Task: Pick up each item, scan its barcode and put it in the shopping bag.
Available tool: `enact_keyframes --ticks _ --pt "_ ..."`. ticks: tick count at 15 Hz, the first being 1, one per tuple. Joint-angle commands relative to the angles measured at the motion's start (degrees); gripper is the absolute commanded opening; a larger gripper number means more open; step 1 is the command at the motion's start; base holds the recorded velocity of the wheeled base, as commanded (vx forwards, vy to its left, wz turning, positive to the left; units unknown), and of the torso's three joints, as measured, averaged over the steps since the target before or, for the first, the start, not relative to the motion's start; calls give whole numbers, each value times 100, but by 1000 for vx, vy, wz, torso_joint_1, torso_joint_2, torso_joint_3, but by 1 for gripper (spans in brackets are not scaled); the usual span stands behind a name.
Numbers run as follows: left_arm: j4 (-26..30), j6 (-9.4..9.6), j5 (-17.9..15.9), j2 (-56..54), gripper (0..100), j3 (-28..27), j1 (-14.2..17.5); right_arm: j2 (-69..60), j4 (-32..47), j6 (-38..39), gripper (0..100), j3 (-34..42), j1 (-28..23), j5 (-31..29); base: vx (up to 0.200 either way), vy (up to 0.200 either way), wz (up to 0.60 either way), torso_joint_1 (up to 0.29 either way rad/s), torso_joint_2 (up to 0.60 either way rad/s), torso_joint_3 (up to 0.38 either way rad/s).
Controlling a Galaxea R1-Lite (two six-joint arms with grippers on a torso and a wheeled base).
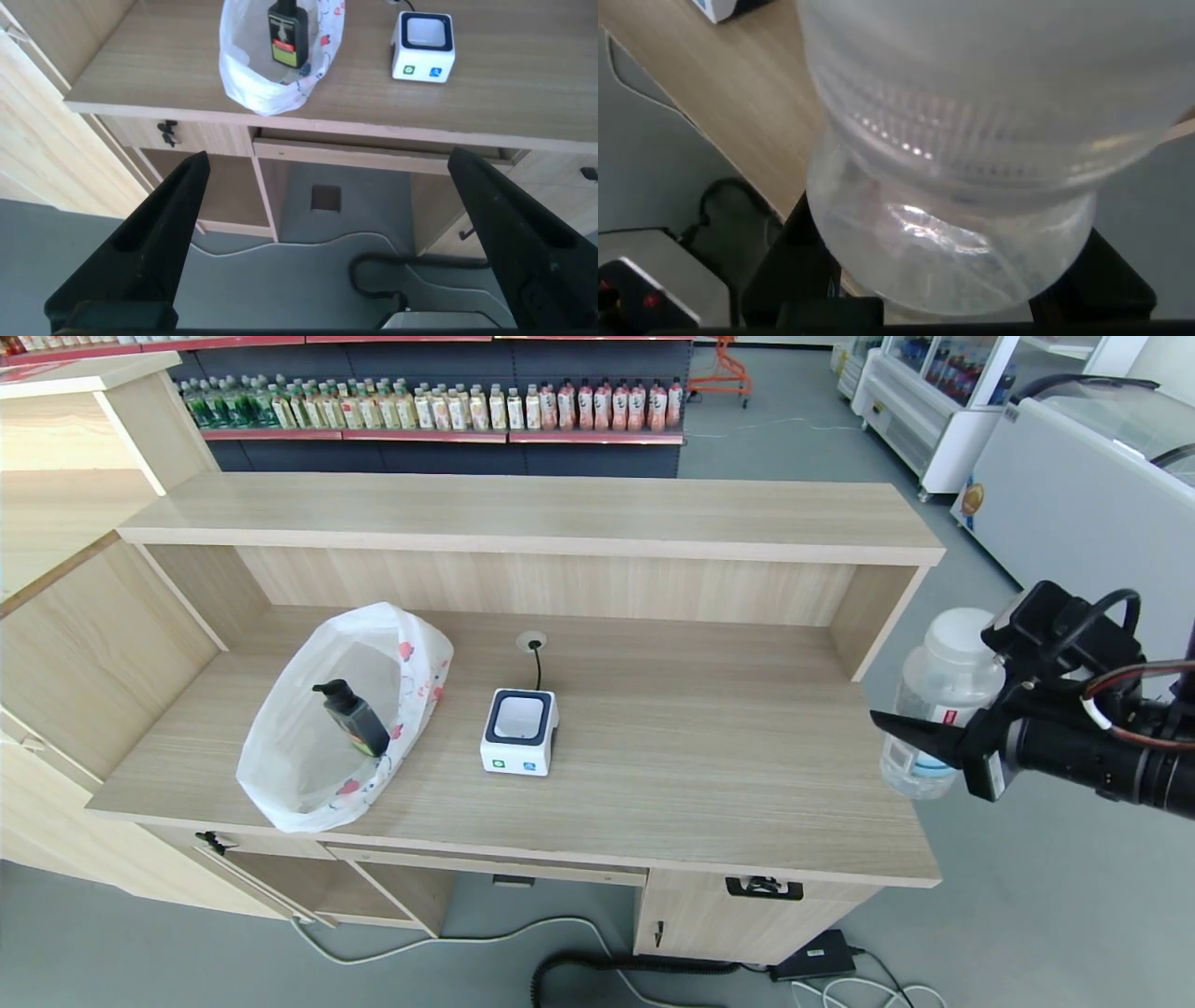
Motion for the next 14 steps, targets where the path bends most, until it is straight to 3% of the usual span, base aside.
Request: enact_keyframes --ticks 1,2,5,13,14 --pt "-1 0 2 -2 100 1 -1 70 -19 -605 0 -194 -209 -55 0 0 0 0 0 0" --pt "-1 0 2 -2 100 1 -1 70 -142 -1159 0 -229 -218 -363 0 0 0 0 0 0" --pt "-1 0 2 -2 100 1 -1 88 -151 -1739 0 -247 -121 -424 0 0 0 0 0 0" --pt "-1 -9 2 -2 100 1 -1 88 -159 -2012 0 -229 -69 -460 0 0 0 0 0 0" --pt "-1 -9 2 -2 100 1 -1 88 -159 -2012 0 -229 -69 -460 0 200 0 2 2 2"
